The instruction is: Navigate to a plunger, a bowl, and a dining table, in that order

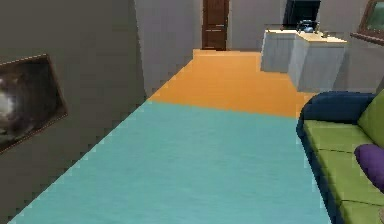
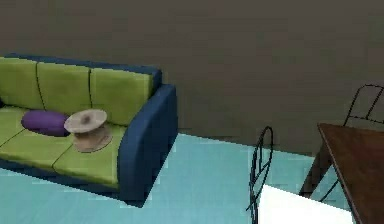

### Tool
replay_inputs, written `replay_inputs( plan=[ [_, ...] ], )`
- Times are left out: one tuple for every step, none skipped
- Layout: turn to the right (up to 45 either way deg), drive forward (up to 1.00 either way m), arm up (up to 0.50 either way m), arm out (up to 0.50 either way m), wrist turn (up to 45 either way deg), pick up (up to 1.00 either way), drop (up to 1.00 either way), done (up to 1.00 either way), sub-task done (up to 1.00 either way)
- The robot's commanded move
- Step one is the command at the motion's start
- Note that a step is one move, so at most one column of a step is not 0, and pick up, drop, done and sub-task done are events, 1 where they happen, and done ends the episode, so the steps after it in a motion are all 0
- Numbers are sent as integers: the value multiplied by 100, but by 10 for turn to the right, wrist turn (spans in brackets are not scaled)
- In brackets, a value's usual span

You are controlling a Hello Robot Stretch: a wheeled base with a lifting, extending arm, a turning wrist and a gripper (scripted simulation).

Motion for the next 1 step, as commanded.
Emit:
replay_inputs(
  plan=[
    [0, 5, 0, 0, 0, 0, 0, 0, 0]
  ],
)
